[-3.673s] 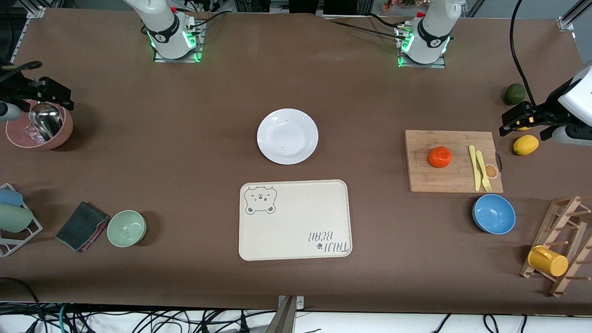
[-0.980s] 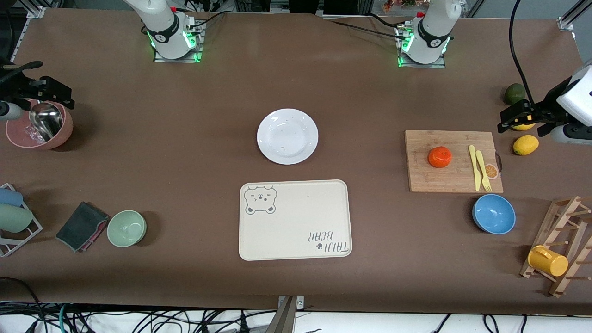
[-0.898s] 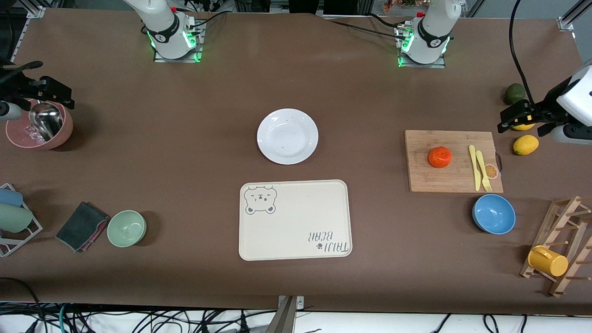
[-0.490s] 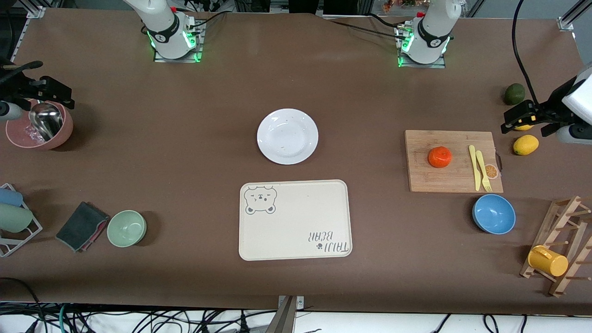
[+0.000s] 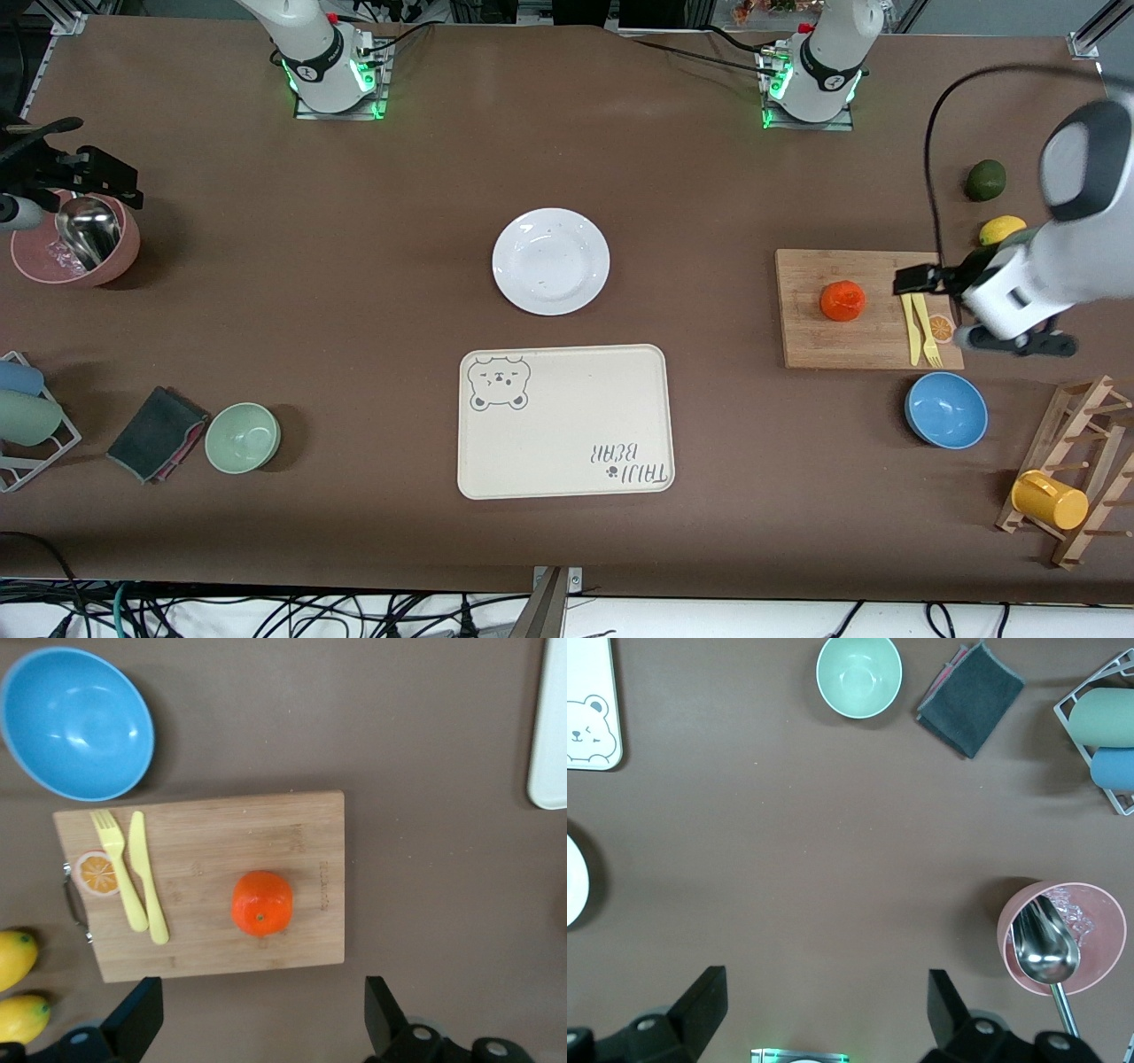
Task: Place orange and plate with both arms
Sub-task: 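Reach the left gripper down to the orange on the cutting board and grasp it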
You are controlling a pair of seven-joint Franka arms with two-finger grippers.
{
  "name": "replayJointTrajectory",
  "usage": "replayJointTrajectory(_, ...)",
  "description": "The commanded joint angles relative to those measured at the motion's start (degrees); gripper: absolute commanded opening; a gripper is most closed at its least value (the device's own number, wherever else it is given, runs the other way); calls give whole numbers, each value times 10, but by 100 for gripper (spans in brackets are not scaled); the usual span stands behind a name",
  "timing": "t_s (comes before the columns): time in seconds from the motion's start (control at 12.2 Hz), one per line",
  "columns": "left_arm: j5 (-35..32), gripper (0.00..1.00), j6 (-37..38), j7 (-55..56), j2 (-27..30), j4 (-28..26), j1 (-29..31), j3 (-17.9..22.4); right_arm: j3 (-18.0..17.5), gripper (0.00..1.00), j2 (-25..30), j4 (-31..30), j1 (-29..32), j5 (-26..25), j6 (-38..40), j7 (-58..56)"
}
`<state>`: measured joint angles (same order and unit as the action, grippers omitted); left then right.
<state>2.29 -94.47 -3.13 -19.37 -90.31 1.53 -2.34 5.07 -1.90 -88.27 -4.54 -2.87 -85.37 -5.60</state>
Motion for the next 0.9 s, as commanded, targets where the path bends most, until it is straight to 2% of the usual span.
replayJointTrajectory(0.0,3,100,-73,-6,-21,-46,6,4,-1,100,-3,12,1,1,11,-1)
replayJointTrajectory(0.16,-2,100,-154,0,6,-136,8,4,-1,100,-3,12,1,1,11,0)
replayJointTrajectory(0.41,-3,100,-322,1,53,-282,8,4,-1,100,-2,12,1,1,11,-1)
replayJointTrajectory(0.65,-3,100,-372,4,29,-306,10,4,-1,100,-2,12,1,1,11,-1)
replayJointTrajectory(0.82,-3,100,-373,20,8,-312,11,4,-1,100,-3,12,1,1,11,-1)
